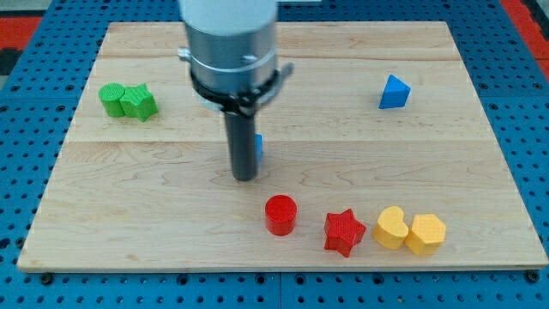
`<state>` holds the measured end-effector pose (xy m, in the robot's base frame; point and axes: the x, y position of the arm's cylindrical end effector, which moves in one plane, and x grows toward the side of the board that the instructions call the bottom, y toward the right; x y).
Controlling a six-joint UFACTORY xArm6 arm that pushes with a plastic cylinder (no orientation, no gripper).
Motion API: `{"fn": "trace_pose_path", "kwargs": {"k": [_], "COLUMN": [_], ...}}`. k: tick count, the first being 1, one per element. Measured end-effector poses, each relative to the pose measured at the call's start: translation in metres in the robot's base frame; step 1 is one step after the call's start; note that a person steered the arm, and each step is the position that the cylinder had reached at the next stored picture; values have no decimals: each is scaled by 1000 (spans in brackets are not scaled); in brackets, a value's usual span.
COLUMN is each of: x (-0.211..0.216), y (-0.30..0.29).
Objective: Push the blue cube into the blue triangle
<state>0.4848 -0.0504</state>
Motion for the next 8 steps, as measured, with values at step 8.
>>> {"fn": "trace_pose_path", "kwargs": {"k": [8], "x": [-86], "y": [140]}}
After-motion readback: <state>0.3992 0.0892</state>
